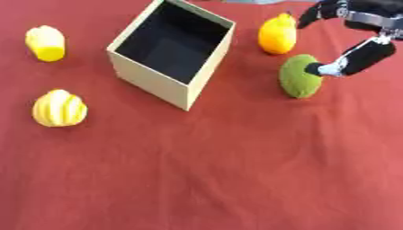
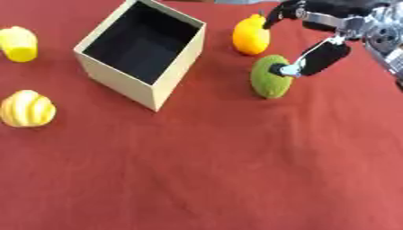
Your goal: Pick up objects on the table and place them in the box.
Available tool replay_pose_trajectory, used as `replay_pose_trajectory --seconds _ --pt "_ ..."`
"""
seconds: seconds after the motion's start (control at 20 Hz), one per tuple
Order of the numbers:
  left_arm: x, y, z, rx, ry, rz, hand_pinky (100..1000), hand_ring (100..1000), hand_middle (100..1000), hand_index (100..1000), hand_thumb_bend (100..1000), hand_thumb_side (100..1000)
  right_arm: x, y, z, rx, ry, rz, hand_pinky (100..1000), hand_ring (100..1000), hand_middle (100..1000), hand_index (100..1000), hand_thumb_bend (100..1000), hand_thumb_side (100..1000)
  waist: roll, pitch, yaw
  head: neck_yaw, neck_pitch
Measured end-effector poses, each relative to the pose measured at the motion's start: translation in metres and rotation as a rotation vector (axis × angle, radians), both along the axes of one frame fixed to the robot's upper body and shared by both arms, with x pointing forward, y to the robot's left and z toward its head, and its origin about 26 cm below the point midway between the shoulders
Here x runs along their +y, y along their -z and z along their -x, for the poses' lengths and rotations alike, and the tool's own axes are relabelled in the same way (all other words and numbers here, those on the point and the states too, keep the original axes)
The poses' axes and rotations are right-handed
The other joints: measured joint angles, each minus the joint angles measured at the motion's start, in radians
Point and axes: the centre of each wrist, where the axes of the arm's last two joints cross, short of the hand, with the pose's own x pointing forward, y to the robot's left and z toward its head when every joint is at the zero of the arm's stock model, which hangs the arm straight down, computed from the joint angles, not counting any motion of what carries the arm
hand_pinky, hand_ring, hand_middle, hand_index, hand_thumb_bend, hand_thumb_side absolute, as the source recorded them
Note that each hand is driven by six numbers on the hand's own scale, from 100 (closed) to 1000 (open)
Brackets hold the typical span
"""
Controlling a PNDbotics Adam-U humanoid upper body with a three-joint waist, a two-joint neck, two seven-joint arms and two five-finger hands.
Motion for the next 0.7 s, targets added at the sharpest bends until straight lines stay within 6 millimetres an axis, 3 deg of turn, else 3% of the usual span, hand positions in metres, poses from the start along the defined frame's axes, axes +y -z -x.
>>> replay_pose_trajectory --seconds 0.25,0.7 --pt "0.0 0.001 0.0 0.005 -0.002 0.001 761 772 742 889 316 753 -0.007 -0.009 0.002 0.113 0.033 0.042 894 944 882 863 417 352 0.002 0.0 0.001 0.001 0.0" --pt "0.0 0.001 0.0 0.008 -0.002 0.002 760 771 741 888 310 757 -0.016 0.016 -0.016 0.214 0.075 0.009 890 939 874 869 402 302 0.008 0.005 0.008 0.0 0.0"
